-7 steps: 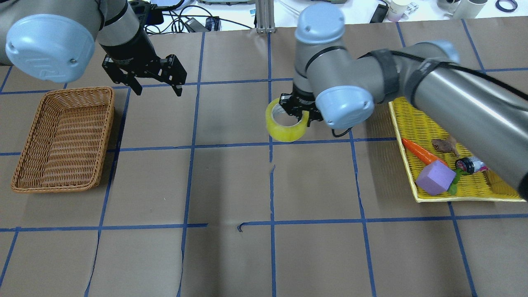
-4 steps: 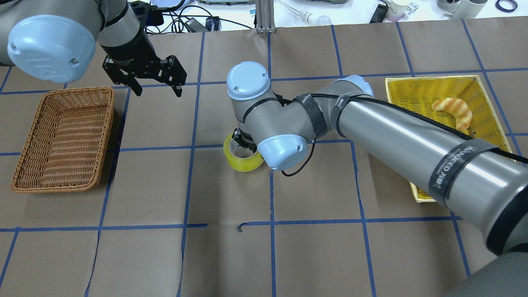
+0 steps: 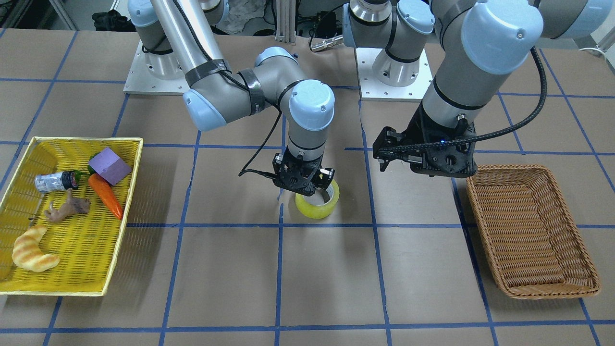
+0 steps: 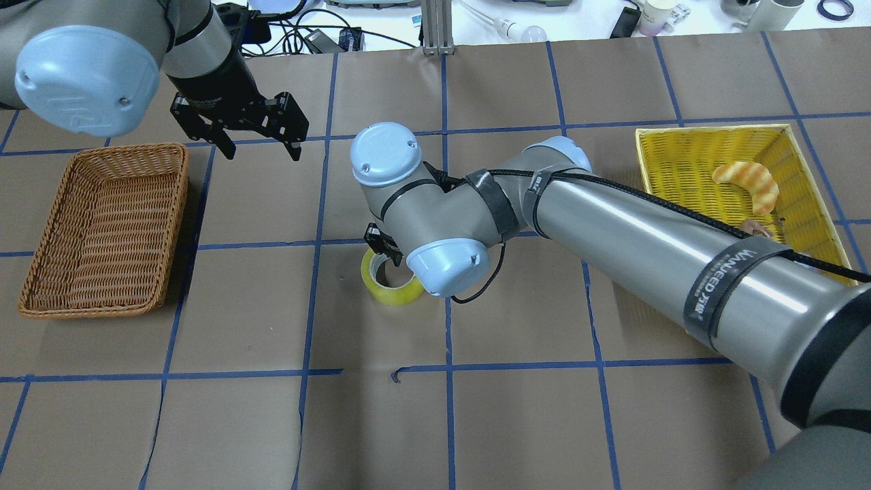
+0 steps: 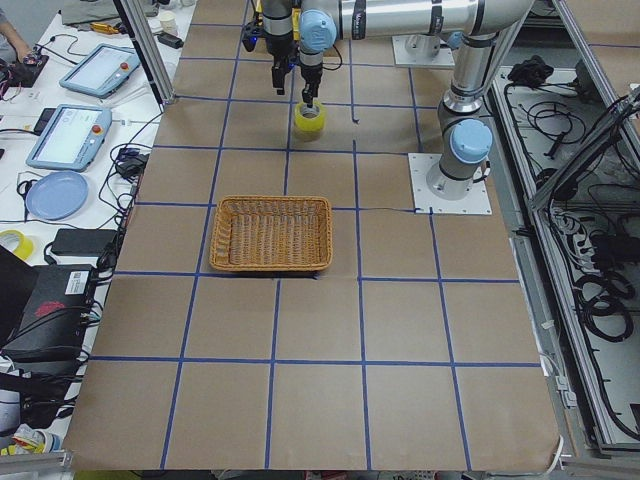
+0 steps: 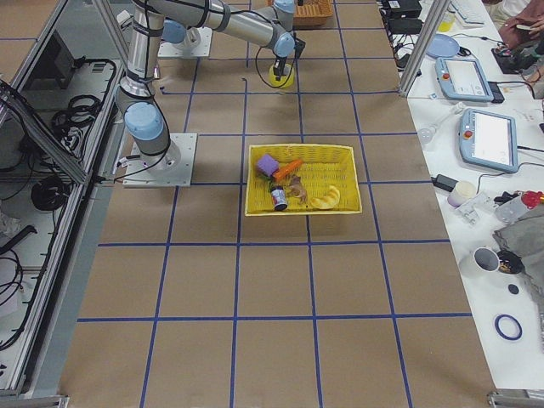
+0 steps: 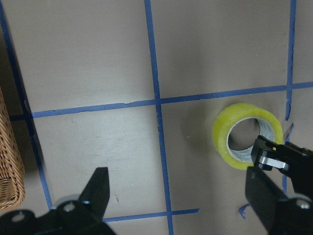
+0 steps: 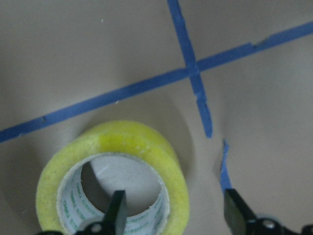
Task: Transfer tape with both arms
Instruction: 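Release the tape roll with the right gripper while the left gripper approaches, then lower the left gripper onto the tape roll while the right arm returns to rest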
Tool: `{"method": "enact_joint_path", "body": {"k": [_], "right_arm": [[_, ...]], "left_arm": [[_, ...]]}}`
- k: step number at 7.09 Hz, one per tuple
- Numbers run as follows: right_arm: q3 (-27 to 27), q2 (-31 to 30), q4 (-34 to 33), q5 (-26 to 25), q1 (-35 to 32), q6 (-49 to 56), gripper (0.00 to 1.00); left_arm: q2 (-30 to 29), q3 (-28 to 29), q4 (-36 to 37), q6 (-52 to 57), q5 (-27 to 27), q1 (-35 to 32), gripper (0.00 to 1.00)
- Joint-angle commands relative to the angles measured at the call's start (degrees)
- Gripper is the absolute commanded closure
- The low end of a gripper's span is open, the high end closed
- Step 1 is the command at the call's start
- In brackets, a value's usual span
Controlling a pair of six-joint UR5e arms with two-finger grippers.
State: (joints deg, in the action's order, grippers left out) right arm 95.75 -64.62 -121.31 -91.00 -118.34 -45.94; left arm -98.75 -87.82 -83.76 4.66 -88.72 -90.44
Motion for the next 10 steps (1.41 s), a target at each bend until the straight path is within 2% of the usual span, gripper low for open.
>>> {"method": "enact_joint_path", "body": {"k": [1,2,3,4,5,7,9,10], "right_arm": [[-0.03,-6.36,5.79,0.03,9.56,9.25,0.0],[-0.21,-8.48,7.3,-0.05,15.27,16.95,0.0],[-0.56,-11.2,9.84,-0.05,20.9,24.07,0.0],[-0.91,-13.66,12.48,-0.14,25.74,31.89,0.0],[-1.78,-15.51,15.72,-1.19,29.18,39.1,0.0],[-4.76,-18.94,24.25,-1.81,30.8,40.93,0.0],[-6.1,-20.28,24.55,-1.72,30.63,40.93,0.0],[-6.01,-20.37,24.63,-1.64,30.8,40.93,0.0]], "left_arm": [[0.05,-0.41,-0.09,-0.7,0.56,-0.35,0.0],[-0.03,-1.9,0.0,-1.05,0.83,-0.88,0.0],[-0.03,-4.61,0.09,-1.66,3.53,-1.23,0.0],[0.05,-8.29,2.61,-3.06,4.95,-2.19,0.0],[-0.12,-12.94,8.81,-4.82,4.79,-5.25,0.0],[-2.04,-22.17,20.69,-6.85,4.43,-7.04,0.0],[-5.03,-26.33,26.25,-6.86,4.26,-7.3,0.0],[-6.87,-26.35,26.54,-7.03,4.43,-7.3,0.0]]}}
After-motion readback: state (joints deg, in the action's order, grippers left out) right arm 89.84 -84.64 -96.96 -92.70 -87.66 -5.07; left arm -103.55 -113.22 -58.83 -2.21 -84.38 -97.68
